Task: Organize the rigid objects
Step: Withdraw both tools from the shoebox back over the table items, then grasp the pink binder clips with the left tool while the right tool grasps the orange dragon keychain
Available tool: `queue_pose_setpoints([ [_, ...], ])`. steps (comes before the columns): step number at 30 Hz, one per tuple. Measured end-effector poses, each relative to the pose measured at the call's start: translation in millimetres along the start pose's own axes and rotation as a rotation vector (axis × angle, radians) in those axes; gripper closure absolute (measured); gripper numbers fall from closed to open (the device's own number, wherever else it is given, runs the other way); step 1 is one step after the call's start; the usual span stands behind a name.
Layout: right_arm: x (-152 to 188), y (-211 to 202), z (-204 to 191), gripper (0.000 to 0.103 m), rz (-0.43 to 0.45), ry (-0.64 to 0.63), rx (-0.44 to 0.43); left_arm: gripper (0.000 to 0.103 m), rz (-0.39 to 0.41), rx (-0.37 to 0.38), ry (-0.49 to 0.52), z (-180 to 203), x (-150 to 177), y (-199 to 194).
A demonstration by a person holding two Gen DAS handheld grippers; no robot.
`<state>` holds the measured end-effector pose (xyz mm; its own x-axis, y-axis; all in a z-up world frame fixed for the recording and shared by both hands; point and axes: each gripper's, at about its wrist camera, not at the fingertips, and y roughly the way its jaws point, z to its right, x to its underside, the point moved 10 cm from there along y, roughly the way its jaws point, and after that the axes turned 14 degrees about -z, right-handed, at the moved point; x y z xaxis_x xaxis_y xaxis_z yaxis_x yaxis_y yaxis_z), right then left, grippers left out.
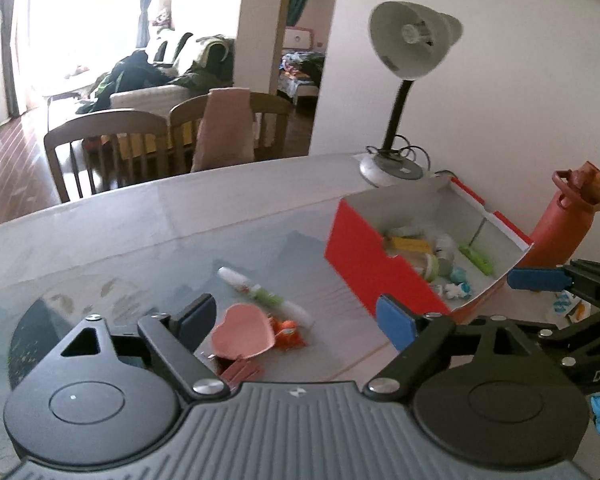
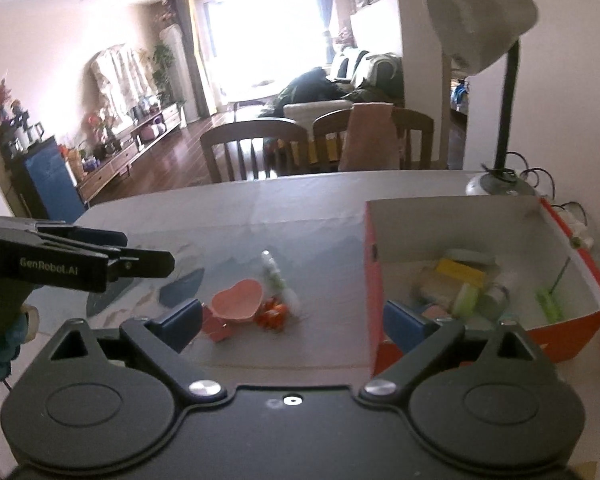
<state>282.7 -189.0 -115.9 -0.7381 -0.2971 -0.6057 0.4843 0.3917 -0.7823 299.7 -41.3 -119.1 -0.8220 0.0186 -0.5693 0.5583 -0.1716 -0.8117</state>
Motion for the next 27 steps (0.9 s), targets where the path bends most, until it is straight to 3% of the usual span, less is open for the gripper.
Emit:
queue_pose_setpoints([
  [5,6.8,13.2,-19.1,0.006,-0.031,-0.031,-0.012,0.013,-0.013,0.004,-0.037,-23.5,15.0,3.0],
  [7,8.2,18.9,-24.5,0.007,-0.041,-0.041,-0.013,0.0,-0.015,-0.009,-0.043,-31.0,20.3,5.8],
  [27,15.2,100.3,-32.6,0.011,-0.114,-0.148,0.062,0.0,-0.034,-0.049,-0.237,-86.0,70.3,70.3],
])
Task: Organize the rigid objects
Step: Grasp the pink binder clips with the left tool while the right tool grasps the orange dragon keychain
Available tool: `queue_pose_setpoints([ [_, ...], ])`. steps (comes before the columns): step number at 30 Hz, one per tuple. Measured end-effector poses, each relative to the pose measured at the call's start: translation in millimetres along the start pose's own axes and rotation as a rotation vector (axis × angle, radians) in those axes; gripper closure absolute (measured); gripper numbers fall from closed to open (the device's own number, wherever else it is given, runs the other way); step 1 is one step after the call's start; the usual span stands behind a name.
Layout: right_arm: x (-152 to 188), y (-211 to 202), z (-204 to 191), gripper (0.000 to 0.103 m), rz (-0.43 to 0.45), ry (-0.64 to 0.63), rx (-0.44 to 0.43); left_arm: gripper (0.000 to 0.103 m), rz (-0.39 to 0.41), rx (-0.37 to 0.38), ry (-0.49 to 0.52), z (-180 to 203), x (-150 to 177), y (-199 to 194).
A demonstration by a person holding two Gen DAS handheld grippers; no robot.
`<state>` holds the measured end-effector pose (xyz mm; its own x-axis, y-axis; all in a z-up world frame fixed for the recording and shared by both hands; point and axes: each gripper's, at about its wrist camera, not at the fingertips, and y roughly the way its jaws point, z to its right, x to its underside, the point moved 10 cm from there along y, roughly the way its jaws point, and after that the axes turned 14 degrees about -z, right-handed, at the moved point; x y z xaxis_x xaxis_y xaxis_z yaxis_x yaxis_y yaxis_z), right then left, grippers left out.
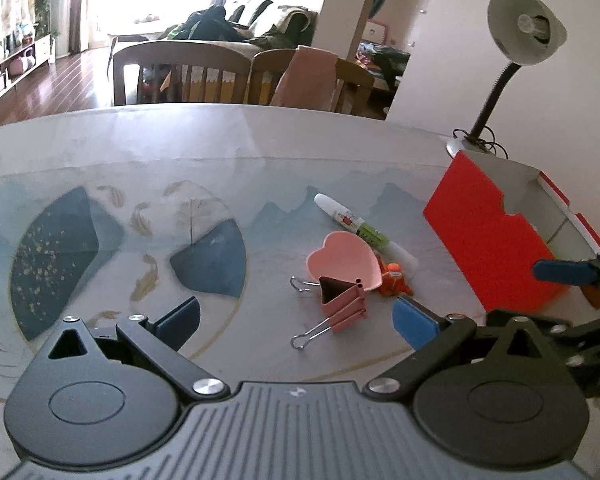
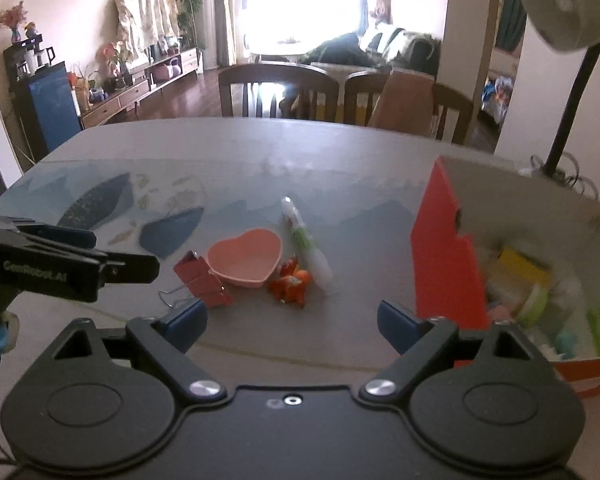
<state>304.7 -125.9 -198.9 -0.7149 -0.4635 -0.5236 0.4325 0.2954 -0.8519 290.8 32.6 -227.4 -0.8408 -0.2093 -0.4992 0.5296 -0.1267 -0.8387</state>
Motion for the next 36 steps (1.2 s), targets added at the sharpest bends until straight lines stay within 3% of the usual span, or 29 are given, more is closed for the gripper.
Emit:
queue_pose_setpoints([
  [13,0.1,61.6,8.6,0.032,-0.069,0.003,0.007,0.0,-0.013,0.025,-0.033,15.5,-7.6,38.7],
  [20,-0.7,75.5,10.6,0.046,-0.075,0.013,-0.019,0.001,-0.024,0.008,-0.052,18.8,-8.6,57.4],
  [24,-2.8,81.4,8.3,0.049,-0.072,-0.001,-0.031,0.001,-0.028,0.005,-0.054,20.1,-9.5,64.3],
  [32,-11.3,88.6,3.6,0.052,-0.056,-0.03,-0.031,0.023,-0.022,0.009,-0.054,23.9,-11.3,69.7],
  [34,-13.0,89.8,2.0,0.055,-0.049,-0.041,-0.029,0.032,-0.022,0.017,-0.054,25.4,-11.7,71.1],
  [36,-14.4,90.9,1.1,0.058,-0.044,-0.053,-0.026,0.035,-0.023,0.022,-0.056,26.3,-12.4,72.6],
])
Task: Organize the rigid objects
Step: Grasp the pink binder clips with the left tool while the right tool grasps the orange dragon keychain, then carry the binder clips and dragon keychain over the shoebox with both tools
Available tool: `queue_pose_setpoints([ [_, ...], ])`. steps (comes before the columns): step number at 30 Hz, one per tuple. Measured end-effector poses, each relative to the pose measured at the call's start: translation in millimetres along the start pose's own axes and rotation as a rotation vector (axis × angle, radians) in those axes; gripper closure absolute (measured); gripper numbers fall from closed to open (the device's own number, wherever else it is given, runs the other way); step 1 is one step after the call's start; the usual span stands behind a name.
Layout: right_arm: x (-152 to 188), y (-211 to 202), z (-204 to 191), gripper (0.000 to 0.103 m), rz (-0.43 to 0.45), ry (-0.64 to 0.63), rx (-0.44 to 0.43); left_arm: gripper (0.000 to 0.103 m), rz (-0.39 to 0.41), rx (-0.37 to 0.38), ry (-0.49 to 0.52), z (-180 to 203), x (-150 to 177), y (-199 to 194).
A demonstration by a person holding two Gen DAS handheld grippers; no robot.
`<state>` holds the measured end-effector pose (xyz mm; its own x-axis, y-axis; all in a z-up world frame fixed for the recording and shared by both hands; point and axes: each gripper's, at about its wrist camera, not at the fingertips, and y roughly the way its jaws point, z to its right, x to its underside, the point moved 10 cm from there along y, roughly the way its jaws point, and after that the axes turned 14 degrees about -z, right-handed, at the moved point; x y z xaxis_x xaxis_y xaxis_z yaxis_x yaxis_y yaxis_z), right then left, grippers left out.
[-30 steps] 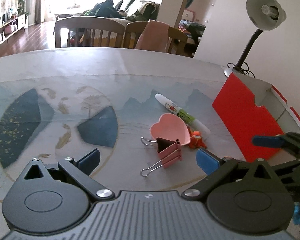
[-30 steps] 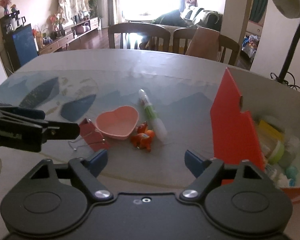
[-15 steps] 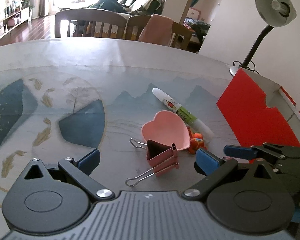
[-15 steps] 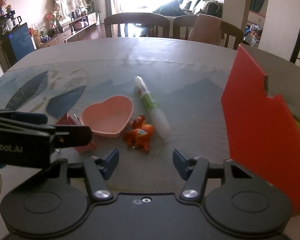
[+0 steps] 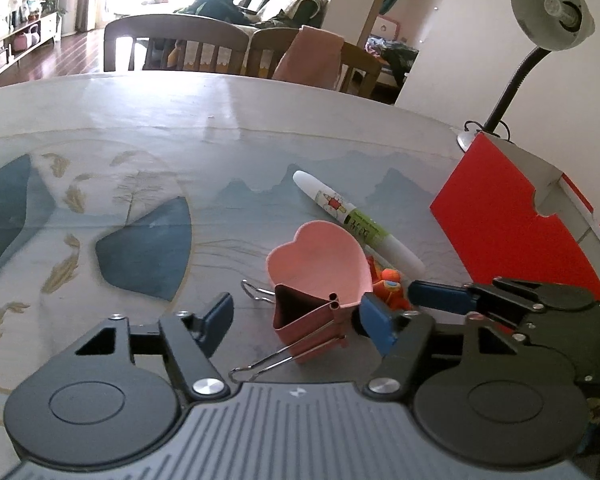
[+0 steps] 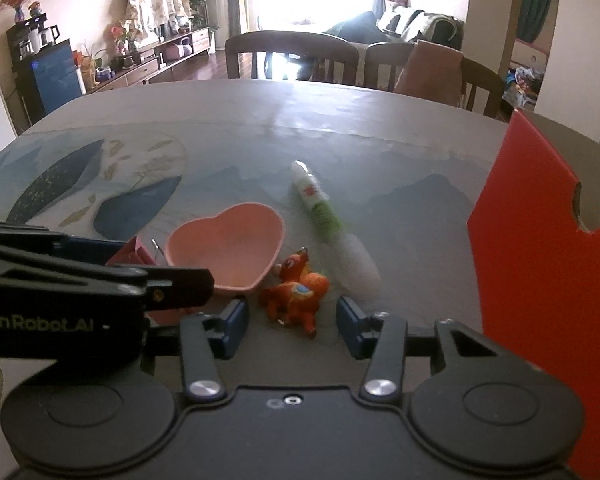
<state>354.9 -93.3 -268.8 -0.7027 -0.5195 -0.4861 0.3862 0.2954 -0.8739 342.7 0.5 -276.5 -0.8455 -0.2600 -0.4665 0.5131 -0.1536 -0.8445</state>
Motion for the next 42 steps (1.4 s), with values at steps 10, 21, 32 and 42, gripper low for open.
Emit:
queue_pose_setpoints([
  [10,0.5,-3.8,1.1,0.073,0.017,0.0,0.022,0.068,-0.006,0.025,0.016,6.7,1.6,-0.5],
  [21,11.4,-37.5,11.3,0.073,0.041,0.069,0.012,0.073,-0.014,0.02,0.038,11.5,7.4,-13.4],
  [32,11.8,-104.8,10.5,0.073,0.095,0.11,-0.045,0.073,-0.015,0.027,0.062,20.0,10.8,-53.6],
  [42,11.5,-164.7,23.9,0.073,0.159,0.142,-0.043,0.073,-0.007,0.01,0.133,45.5,1.5,-102.4],
])
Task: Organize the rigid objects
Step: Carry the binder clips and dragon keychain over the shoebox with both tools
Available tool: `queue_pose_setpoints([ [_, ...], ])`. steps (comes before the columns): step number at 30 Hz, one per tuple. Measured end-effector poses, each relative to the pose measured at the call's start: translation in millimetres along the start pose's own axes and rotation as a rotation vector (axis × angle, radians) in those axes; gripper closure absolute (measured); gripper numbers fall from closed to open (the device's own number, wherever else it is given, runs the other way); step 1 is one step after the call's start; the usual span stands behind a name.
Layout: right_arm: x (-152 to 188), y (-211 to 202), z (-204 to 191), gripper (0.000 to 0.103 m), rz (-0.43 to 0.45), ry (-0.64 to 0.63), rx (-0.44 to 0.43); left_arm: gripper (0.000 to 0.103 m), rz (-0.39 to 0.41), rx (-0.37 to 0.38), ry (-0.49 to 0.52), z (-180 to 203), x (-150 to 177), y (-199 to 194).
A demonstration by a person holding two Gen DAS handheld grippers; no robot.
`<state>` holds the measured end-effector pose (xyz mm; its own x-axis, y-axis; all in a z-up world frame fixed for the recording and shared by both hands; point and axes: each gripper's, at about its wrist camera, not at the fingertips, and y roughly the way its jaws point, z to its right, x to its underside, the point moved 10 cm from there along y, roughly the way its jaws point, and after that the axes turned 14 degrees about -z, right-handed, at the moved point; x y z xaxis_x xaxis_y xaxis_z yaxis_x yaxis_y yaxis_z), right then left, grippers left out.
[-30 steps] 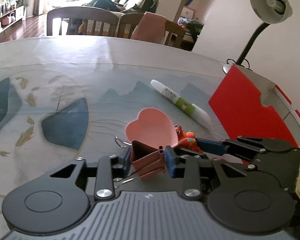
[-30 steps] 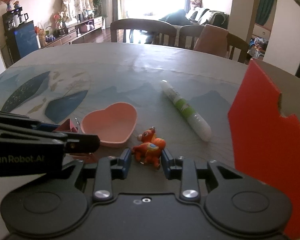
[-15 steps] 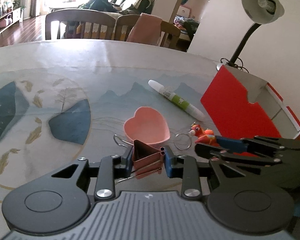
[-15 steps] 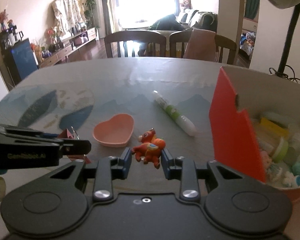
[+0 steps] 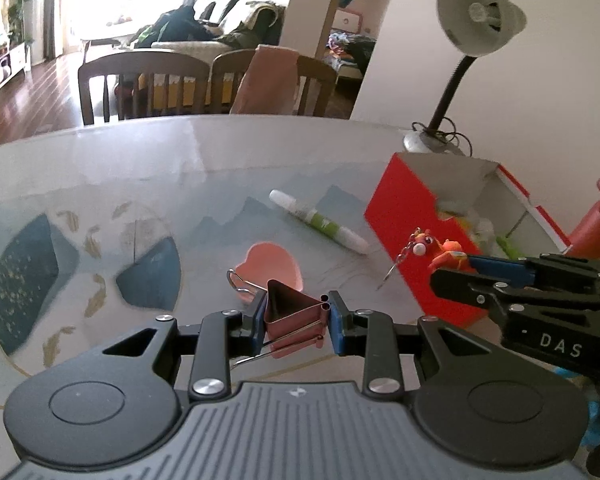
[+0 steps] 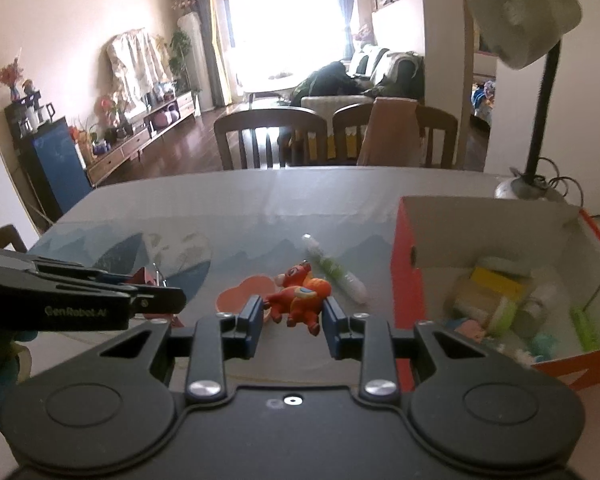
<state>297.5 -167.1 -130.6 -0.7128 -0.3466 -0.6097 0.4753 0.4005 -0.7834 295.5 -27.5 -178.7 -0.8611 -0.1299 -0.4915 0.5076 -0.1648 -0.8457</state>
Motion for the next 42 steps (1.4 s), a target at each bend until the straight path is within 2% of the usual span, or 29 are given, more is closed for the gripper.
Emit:
queue_pose_setpoints([
  [11,-16.8,-45.3,35.6,0.073,0.062,0.065,0.026,0.073,0.023,0.002,0.092,46.8,-25.8,-35.2],
  [20,-19.3,-66.1,84.4,0.073,0.095,0.095,0.086,0.073,0.046,0.032,0.192,102.9,-49.7,-37.2],
  [29,-9.8,-68.2,151.1,0.073,0.085,0.151,0.151,0.073,0.022,0.063,0.261,161.5,-69.2,-6.5],
  [42,-2.7,-40.2,229.4,0.073,0.032,0.191,0.212,0.073,-0.073,0.06,0.31,220.8,-80.8,66.6],
])
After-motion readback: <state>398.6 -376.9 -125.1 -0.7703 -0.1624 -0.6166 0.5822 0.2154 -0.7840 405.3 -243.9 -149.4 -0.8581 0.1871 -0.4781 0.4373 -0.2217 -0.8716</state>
